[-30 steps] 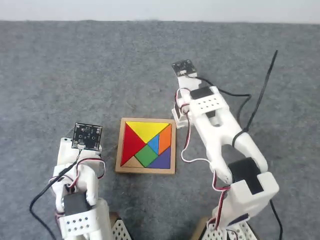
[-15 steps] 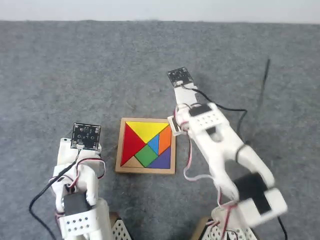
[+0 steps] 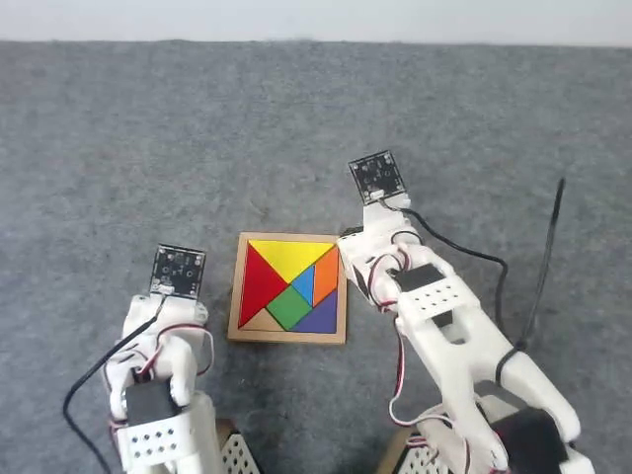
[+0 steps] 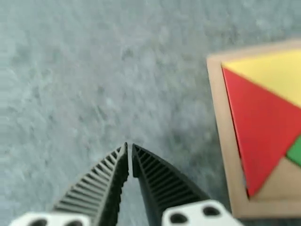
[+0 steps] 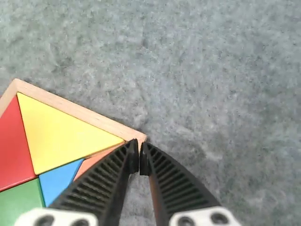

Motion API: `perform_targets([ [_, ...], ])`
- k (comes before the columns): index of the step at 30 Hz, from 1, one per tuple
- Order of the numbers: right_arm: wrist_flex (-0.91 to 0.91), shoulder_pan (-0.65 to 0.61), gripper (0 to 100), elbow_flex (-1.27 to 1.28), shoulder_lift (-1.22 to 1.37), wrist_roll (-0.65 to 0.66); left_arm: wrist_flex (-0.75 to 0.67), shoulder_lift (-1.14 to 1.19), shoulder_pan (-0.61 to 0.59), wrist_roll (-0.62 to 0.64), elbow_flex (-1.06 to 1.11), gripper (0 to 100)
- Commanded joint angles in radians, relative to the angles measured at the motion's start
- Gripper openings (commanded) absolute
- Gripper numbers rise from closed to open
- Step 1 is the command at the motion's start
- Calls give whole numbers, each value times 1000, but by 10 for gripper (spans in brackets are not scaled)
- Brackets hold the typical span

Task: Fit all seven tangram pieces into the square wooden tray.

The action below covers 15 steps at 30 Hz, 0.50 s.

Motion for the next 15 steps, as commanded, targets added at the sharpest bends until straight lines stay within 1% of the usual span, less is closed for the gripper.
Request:
perform_targets([
  [1, -22, -1, 8, -5, -64, -3, 86, -18, -2, 11, -13, 15],
  [7, 25, -18, 8, 5, -122, -2, 94, -18, -2, 11, -13, 14],
  [15, -54, -16, 9, 175, -374, -2, 94, -18, 0, 11, -13, 14],
])
